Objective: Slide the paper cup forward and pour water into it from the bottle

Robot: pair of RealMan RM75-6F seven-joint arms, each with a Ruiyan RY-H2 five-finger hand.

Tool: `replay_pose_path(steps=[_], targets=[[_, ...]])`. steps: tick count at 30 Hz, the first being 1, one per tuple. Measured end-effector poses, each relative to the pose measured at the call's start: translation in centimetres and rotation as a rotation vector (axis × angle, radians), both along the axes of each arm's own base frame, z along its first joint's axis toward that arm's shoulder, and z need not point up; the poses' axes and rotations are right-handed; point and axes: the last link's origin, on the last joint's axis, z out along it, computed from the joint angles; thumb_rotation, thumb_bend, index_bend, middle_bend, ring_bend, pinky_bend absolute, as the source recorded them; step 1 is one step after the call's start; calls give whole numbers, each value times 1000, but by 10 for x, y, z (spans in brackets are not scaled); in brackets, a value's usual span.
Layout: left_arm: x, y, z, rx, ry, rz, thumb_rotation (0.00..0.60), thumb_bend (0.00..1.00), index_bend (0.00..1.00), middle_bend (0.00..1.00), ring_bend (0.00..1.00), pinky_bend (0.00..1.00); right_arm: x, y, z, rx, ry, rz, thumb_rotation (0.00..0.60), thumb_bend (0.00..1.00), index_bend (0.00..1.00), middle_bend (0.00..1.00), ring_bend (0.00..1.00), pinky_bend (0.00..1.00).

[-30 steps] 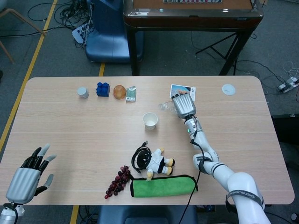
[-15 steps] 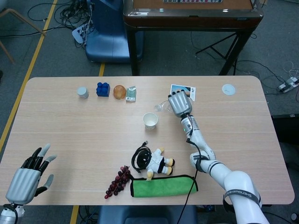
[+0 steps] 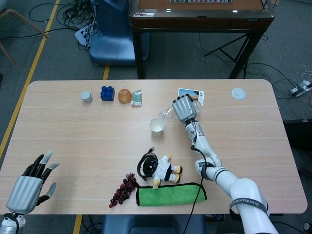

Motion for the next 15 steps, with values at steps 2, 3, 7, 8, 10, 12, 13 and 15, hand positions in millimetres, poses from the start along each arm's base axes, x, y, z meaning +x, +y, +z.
replay_pose_path(steps=[2, 3, 7, 8, 10, 12, 13, 15], targets=[[0, 0, 0, 0, 0, 0, 600, 358, 232, 30, 40, 228, 1, 0, -1, 0, 16, 9, 600, 188, 608, 633, 468, 507], [0, 0, 0, 0, -1, 0, 600, 358, 232, 30, 40, 229, 2, 0, -1, -1, 30, 16, 600, 189, 608, 633, 468, 507], [0, 0, 0, 0, -2, 0, 600, 358, 232, 30, 40, 229, 2, 0, -2, 0, 101, 53, 600, 191, 608, 633, 468, 507], [0, 0, 0, 0, -1, 1, 600, 358, 232, 30, 40, 228, 2, 0, -1, 0, 118, 61, 600, 192, 608, 633, 468, 507], [-1, 0, 0, -1, 0, 3, 600, 358, 232, 30, 40, 229, 1, -1, -1, -3, 148, 73, 600, 193, 608, 633, 468, 507], [-1, 0, 0, -1, -1, 4, 600, 358, 232, 30, 40, 228, 1, -1, 0, -4, 165, 78, 600, 192, 608, 633, 468, 507], [-1, 0, 0, -1, -1, 4, 600, 358, 232, 30, 40, 229, 1, -1, 0, -4, 170, 80, 600, 192, 608, 633, 468, 507], [-1, 0, 0, -1, 0, 3, 600, 358, 233, 30, 40, 229, 1, -1, 0, -6, 181, 85, 600, 192, 608, 633, 468, 507]])
